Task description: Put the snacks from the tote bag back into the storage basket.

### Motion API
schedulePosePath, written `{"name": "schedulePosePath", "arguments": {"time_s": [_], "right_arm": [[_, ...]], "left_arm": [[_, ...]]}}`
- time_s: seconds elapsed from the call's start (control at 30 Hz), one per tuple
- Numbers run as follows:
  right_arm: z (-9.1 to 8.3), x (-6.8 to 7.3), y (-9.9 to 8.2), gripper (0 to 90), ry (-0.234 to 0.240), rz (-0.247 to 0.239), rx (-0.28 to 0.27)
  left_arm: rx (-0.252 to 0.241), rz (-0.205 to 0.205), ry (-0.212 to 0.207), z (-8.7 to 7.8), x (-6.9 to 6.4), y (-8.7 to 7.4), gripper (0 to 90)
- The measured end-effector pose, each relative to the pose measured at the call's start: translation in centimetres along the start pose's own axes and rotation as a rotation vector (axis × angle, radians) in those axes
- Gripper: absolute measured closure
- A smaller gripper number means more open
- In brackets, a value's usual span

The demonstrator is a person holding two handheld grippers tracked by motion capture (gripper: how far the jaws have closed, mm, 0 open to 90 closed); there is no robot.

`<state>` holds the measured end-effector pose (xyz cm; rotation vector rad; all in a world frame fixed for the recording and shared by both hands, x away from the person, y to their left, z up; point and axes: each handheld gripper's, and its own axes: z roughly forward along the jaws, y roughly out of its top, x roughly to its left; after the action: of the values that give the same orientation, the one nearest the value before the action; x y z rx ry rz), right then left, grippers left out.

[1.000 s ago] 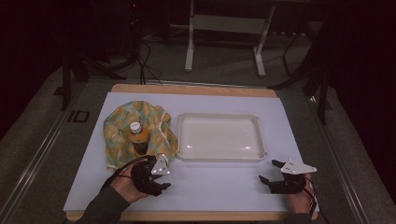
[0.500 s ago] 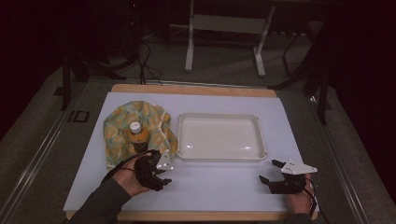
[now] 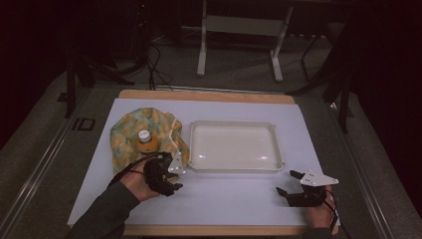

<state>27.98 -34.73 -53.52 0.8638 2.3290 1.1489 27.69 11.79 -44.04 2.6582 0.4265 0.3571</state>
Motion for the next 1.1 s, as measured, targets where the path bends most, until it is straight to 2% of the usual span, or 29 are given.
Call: {"name": "schedulePosePath", "arguments": {"time_s": [0.33, 0.77, 1.1], "right_arm": [[0.0, 0.0, 0.0, 16.0, 0.001, 0.001, -0.004], [-0.1, 0.0, -0.1, 16.0, 0.0, 0.008, -0.018], [-0.1, 0.0, -0.1, 16.0, -0.003, 0.003, -0.016]], "left_arm": [[0.01, 0.002, -0.011, -0.5, 0.8, 0.6, 48.2], [-0.005, 0.014, -0.004, -0.9, 1.9, 2.0, 47.6], [0.006, 0.024, 0.011, -1.6, 2.8, 2.3, 47.0]]}}
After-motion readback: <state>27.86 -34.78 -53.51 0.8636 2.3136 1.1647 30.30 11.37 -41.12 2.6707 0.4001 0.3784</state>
